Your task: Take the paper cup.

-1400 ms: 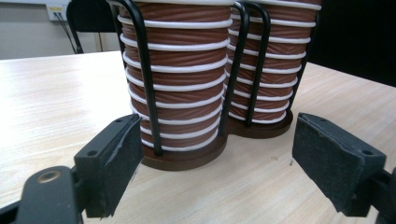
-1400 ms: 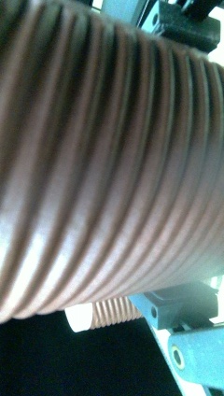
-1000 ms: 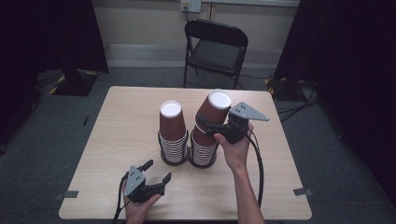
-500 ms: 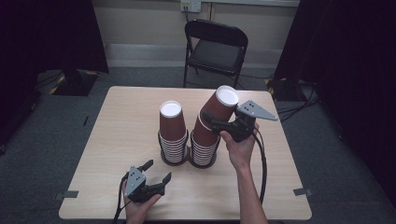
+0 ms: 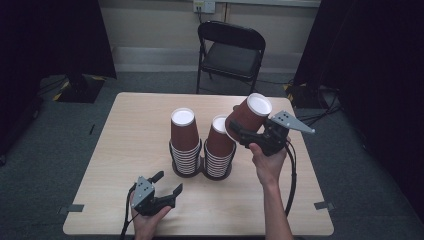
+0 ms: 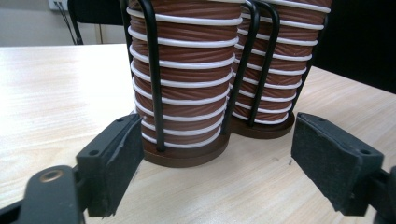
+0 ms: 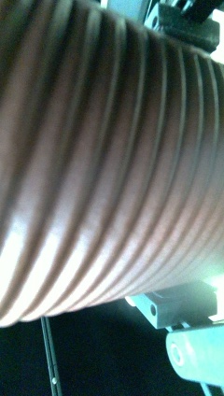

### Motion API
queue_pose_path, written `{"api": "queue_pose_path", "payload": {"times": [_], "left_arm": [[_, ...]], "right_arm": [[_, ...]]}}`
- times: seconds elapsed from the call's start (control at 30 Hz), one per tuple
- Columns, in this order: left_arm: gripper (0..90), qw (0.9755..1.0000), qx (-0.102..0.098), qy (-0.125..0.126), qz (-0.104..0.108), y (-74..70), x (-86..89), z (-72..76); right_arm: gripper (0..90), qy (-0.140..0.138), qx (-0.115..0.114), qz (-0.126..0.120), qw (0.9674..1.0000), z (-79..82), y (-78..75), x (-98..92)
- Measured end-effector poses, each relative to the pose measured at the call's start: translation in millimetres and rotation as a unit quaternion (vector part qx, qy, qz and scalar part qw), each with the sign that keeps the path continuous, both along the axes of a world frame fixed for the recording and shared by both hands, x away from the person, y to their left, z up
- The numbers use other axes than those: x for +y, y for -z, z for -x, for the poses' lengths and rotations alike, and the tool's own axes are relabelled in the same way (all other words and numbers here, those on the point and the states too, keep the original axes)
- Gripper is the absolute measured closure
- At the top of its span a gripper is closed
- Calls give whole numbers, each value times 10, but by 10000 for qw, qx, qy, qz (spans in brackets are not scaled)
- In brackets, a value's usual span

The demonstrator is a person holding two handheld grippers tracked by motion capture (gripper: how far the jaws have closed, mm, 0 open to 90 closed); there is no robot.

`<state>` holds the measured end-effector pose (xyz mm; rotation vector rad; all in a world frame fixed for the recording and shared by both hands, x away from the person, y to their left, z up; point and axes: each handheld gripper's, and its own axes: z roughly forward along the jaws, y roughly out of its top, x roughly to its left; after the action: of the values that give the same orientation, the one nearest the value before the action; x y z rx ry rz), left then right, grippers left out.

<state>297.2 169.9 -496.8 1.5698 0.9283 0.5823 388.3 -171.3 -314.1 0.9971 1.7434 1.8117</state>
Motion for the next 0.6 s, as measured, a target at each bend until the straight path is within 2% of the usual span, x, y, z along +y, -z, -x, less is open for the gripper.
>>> {"api": "queue_pose_path", "payload": {"times": [0.1,0.33,0.47,0.6], "left_arm": [[175,10000,46,-30,63,0,14,-10],[171,10000,68,-47,-13,-24,-4,-17],[183,9999,101,21,-14,-40,-29,-38],[183,10000,46,87,4,-71,-61,-41]], "right_arm": [[129,38,33,-18,10000,27,10,-37],[130,138,120,-76,9998,146,45,-191],[131,239,183,-149,9994,203,73,-277],[131,262,247,-154,9992,262,120,-320]]}}
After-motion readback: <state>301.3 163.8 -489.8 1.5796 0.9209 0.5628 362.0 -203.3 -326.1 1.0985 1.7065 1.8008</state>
